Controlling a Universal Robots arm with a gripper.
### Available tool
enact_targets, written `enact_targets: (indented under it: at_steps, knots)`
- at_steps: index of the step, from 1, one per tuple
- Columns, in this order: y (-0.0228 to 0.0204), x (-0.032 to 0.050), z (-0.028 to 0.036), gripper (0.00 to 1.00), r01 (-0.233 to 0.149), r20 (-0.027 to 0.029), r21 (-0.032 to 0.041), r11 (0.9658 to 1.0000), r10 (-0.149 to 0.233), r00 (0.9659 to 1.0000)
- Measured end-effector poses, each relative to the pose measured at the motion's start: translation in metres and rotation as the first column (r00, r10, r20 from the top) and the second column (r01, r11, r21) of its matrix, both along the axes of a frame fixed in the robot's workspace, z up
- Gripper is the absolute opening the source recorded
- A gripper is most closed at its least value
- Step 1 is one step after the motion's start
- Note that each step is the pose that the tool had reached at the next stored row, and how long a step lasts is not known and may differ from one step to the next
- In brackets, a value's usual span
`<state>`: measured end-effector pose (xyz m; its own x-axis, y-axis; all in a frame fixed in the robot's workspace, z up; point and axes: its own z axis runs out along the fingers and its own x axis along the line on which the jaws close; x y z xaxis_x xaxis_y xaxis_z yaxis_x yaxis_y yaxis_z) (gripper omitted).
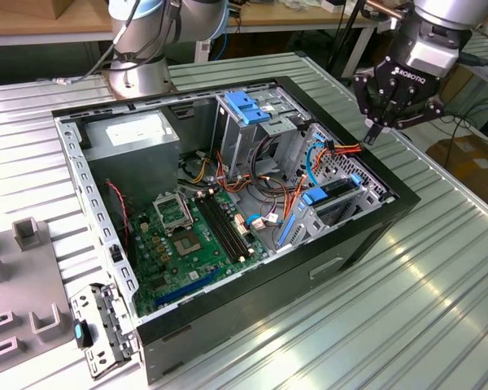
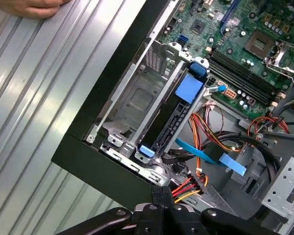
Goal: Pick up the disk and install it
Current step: 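Insert the first disk wire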
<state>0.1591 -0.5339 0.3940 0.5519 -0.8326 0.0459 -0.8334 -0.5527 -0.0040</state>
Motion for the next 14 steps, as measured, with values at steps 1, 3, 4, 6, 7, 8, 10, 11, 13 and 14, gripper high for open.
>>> enact_targets:
  at_steps: [1,3,4,6,7,8,10,11,13,14]
  knots:
    - [0.0000,0.0000,-0.0005,0.11,-0.025,0.0004,-0.0001,0.9997,0.025,0.9997]
    - [0.0000,0.0000,-0.0014,0.11,-0.067,0.0008,-0.0002,0.9977,0.067,0.9977]
    - [0.0000,0.0000,-0.0018,0.11,-0.087,0.0010,-0.0002,0.9962,0.087,0.9962]
    - [0.0000,0.0000,-0.0029,0.11,-0.128,0.0012,-0.0005,0.9917,0.128,0.9917]
    - [0.0000,0.0000,-0.0035,0.11,-0.156,0.0014,-0.0006,0.9878,0.156,0.9878]
    - [0.0000,0.0000,-0.0039,0.11,-0.174,0.0015,-0.0007,0.9848,0.174,0.9848]
    - [0.0000,0.0001,-0.0051,0.11,-0.219,0.0021,-0.0011,0.9757,0.219,0.9757]
    - [0.0004,0.0003,-0.0058,0.11,-0.232,0.0030,-0.0015,0.9728,0.232,0.9728]
    - [0.0023,0.0021,-0.0075,0.11,-0.236,0.0045,-0.0020,0.9716,0.236,0.9716]
    - [0.0037,0.0033,-0.0087,0.11,-0.239,0.0055,-0.0027,0.9710,0.239,0.9710]
